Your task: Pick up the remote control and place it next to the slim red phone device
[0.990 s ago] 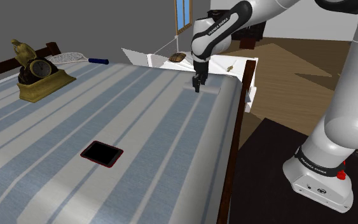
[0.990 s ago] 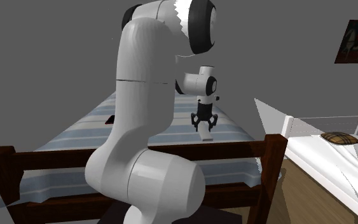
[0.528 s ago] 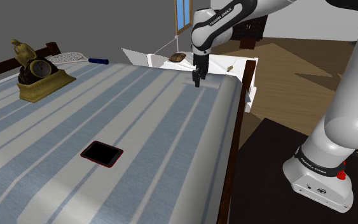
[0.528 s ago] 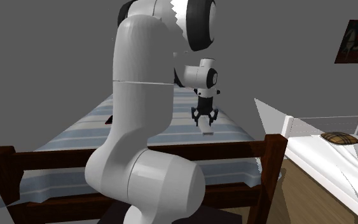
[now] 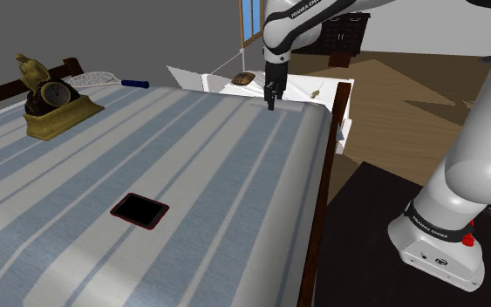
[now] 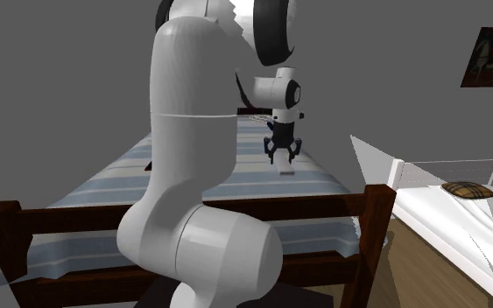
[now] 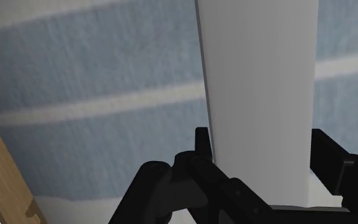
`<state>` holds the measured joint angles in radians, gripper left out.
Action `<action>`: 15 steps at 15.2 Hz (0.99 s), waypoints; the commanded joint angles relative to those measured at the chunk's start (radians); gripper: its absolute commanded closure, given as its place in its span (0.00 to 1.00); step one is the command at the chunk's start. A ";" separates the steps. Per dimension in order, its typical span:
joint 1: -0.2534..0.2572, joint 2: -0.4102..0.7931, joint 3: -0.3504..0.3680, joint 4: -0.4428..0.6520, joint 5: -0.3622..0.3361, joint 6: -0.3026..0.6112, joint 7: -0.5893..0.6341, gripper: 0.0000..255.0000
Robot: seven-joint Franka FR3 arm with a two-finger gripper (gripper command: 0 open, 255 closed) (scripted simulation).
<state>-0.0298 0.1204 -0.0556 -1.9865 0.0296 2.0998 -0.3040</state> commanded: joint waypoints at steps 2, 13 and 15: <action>0.013 -0.024 0.010 -0.003 -0.003 -0.020 0.025 1.00; 0.148 -0.099 0.131 -0.098 -0.008 0.004 0.283 1.00; 0.173 -0.101 0.155 -0.100 -0.008 0.005 0.332 1.00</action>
<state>0.1317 0.0270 0.0881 -2.0772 0.0205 2.1025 0.0036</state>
